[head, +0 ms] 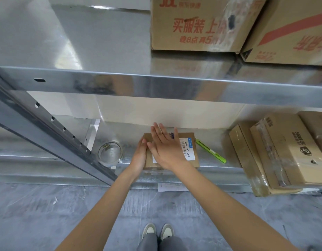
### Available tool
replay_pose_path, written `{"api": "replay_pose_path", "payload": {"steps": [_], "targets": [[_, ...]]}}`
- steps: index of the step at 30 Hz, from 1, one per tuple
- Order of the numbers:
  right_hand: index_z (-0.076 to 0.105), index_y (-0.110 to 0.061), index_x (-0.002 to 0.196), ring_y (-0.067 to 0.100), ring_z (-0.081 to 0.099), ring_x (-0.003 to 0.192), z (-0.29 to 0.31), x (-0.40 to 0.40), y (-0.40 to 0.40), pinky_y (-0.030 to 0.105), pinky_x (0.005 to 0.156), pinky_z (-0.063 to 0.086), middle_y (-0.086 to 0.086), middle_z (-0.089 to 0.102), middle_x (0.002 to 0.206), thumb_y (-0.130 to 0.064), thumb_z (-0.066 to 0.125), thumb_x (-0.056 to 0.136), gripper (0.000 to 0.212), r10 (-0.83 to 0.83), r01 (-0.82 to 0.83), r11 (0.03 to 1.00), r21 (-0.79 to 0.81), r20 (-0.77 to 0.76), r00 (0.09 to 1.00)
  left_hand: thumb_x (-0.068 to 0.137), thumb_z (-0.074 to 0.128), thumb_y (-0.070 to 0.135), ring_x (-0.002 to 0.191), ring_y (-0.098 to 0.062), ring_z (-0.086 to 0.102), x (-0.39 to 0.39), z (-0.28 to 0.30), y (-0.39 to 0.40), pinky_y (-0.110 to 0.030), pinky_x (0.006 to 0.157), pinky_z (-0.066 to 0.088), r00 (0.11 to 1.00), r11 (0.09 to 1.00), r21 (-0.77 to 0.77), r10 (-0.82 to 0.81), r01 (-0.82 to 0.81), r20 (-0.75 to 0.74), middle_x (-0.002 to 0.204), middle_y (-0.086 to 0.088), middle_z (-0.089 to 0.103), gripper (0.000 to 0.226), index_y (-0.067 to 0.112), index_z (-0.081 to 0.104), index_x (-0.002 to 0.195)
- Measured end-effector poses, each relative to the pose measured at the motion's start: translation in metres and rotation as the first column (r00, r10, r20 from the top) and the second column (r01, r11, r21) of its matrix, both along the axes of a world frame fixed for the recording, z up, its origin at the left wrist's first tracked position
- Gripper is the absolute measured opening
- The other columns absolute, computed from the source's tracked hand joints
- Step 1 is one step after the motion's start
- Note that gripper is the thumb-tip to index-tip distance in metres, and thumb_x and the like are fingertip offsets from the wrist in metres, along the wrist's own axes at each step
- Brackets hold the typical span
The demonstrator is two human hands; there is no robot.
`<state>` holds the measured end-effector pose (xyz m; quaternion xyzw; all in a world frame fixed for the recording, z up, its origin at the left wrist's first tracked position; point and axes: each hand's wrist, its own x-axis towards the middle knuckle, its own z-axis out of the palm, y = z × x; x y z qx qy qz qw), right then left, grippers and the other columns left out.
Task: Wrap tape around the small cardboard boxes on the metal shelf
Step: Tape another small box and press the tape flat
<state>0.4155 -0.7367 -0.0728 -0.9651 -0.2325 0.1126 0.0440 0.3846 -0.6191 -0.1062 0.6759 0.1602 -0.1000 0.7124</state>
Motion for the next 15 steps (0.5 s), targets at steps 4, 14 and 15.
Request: {"api": "replay_pose_path", "payload": {"steps": [4,14,15], "targets": [[0.008,-0.016,0.155,0.009,-0.007,0.149,0.0,-0.036,-0.012,0.054,0.118,-0.01,-0.003,0.002,0.163,-0.044,0.012,0.102,0.06,0.066,-0.068,0.997,0.024,0.085,0.994,0.107,0.023,0.039,0.129,0.0,0.047,-0.005,-0.002,-0.002,-0.01,0.101,0.036,0.999,0.999,-0.018,0.035,-0.036,-0.021,0.133,0.013,0.057,0.042,0.026,0.048,0.139],[0.032,-0.018,0.151,0.017,0.014,0.147,-0.005,-0.104,-0.031,0.056,0.115,0.024,-0.003,0.027,0.158,-0.036,0.052,0.093,0.064,0.105,-0.123,0.989,0.085,0.195,0.975,0.105,0.024,0.045,0.11,-0.007,0.065,0.0,0.0,-0.001,-0.02,0.093,0.049,0.996,0.999,-0.032,0.018,-0.021,-0.092,0.127,-0.007,0.065,0.047,0.02,0.058,0.127],[0.031,-0.02,0.151,0.02,0.01,0.148,-0.004,-0.099,-0.038,0.059,0.115,0.021,-0.004,0.025,0.158,-0.039,0.055,0.092,0.067,0.055,-0.076,0.991,0.111,0.183,0.982,0.106,0.024,0.045,0.118,-0.01,0.061,0.0,0.001,-0.001,-0.024,0.1,0.047,0.997,0.999,-0.035,0.016,-0.019,-0.081,0.135,-0.007,0.06,0.048,0.019,0.053,0.134]]}}
